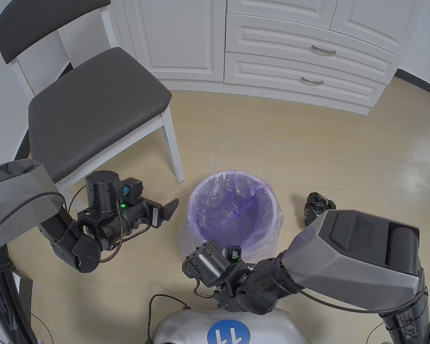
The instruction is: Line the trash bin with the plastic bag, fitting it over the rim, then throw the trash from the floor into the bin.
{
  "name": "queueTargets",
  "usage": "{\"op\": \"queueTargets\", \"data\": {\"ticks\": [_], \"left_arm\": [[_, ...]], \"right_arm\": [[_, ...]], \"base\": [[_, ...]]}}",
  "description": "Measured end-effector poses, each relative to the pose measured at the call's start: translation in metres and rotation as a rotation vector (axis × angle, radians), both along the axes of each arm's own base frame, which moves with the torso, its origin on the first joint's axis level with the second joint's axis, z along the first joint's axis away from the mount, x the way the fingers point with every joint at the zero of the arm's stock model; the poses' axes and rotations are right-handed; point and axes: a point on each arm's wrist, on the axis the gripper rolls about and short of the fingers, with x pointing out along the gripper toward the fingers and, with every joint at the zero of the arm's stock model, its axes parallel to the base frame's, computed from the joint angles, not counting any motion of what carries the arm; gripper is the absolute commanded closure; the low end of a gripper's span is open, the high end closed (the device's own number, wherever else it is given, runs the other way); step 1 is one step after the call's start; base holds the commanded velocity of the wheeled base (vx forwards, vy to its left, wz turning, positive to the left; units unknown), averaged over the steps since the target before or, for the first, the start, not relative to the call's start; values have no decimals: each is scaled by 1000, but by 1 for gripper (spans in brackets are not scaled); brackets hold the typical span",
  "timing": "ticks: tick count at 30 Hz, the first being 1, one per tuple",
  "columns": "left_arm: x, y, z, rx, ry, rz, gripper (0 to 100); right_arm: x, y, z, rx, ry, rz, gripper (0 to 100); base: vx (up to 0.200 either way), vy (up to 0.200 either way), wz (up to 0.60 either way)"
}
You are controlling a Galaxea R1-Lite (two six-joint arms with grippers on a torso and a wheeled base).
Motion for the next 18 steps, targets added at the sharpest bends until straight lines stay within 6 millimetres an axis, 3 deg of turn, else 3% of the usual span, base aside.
{"op": "queueTargets", "data": {"ticks": [6, 13, 18], "left_arm": [[-4, 3, -21, 57, 57, -47, 0], [-6, -5, -39, 87, 58, -84, 0], [-8, -16, -47, 76, 18, -111, 0]], "right_arm": [[-13, -5, 10, -15, 19, 46, 0], [-19, -4, -1, -33, 46, 85, 0], [-13, 6, -4, 51, 1, 90, 0]], "base": [[0, 0, 0], [0, 0, 0], [0, 0, 0]]}}
